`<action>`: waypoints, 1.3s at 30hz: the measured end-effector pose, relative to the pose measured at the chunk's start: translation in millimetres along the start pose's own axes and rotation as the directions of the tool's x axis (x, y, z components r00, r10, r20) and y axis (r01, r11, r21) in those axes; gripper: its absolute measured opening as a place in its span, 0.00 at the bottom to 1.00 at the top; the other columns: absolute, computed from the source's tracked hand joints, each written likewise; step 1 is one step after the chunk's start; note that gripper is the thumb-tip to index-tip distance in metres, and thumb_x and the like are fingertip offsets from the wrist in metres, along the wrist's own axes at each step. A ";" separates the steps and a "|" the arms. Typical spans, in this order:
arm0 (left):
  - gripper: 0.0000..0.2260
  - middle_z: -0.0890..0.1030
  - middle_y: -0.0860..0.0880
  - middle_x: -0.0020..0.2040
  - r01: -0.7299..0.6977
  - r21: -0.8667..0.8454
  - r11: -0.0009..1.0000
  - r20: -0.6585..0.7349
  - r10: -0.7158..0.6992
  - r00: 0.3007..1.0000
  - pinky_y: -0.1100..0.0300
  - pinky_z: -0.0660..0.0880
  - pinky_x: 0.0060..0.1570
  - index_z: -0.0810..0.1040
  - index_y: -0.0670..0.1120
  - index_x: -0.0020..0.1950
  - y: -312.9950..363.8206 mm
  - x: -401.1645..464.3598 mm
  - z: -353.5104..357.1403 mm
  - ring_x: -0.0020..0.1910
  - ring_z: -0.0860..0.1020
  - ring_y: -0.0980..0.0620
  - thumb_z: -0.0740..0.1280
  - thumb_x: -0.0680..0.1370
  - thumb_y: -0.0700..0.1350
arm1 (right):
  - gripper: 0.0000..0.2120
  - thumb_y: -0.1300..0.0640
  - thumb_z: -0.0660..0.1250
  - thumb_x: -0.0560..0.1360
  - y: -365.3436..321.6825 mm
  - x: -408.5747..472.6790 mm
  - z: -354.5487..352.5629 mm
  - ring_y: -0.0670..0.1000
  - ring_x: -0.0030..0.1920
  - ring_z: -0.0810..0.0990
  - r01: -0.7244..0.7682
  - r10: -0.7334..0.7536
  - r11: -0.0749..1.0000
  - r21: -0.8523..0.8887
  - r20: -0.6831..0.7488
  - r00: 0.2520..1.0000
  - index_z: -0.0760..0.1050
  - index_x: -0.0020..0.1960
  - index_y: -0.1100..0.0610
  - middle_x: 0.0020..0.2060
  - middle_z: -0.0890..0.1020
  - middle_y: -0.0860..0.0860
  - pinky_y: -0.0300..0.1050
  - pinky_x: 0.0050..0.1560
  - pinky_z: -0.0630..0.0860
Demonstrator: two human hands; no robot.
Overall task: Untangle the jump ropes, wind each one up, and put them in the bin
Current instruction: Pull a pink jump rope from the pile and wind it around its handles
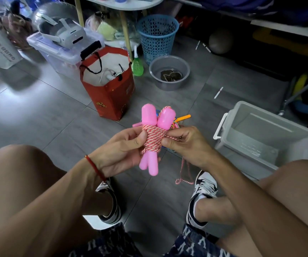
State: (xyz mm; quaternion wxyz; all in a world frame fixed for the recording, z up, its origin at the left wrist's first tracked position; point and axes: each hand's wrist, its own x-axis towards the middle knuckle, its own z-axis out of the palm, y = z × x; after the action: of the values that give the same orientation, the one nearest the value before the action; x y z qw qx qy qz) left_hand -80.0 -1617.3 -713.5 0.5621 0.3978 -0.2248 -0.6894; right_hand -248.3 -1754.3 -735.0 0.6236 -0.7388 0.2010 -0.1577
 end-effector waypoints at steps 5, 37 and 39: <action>0.27 0.78 0.39 0.63 0.037 0.106 0.994 0.039 -0.041 0.998 0.44 0.71 0.69 0.70 0.34 0.71 -1.1 -2.3 0.0 0.59 0.77 0.40 0.70 0.76 0.45 | 0.10 0.49 0.77 0.72 5.6 3.8 -0.6 0.46 0.41 0.77 -0.057 0.055 0.997 -0.044 -0.048 0.997 0.87 0.47 0.55 0.39 0.86 0.55 0.57 0.47 0.77; 0.16 0.77 0.25 0.45 -0.015 0.125 0.992 -0.159 0.035 0.987 0.41 0.67 0.57 0.73 0.28 0.62 -0.1 6.7 -6.0 0.32 0.73 0.42 0.63 0.82 0.41 | 0.06 0.55 0.79 0.70 -4.6 0.9 9.9 0.46 0.39 0.81 -0.202 0.212 0.977 0.067 -0.226 0.951 0.87 0.46 0.53 0.39 0.87 0.51 0.55 0.44 0.82; 0.17 0.77 0.26 0.43 -0.061 0.177 0.982 -0.213 0.098 0.972 0.43 0.70 0.48 0.75 0.30 0.62 -4.0 9.0 -6.0 0.29 0.73 0.43 0.66 0.80 0.41 | 0.02 0.57 0.78 0.72 -4.4 0.0 15.3 0.40 0.30 0.76 -0.229 0.229 0.973 0.028 -0.257 0.939 0.86 0.43 0.51 0.28 0.82 0.41 0.41 0.31 0.78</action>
State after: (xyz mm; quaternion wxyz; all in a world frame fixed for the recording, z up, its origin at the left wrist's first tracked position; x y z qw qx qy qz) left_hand -78.0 -1624.0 -722.6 0.5750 0.5089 -0.2344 -0.5962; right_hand -240.4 -1740.5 -733.3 0.6053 -0.6843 0.3652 -0.1787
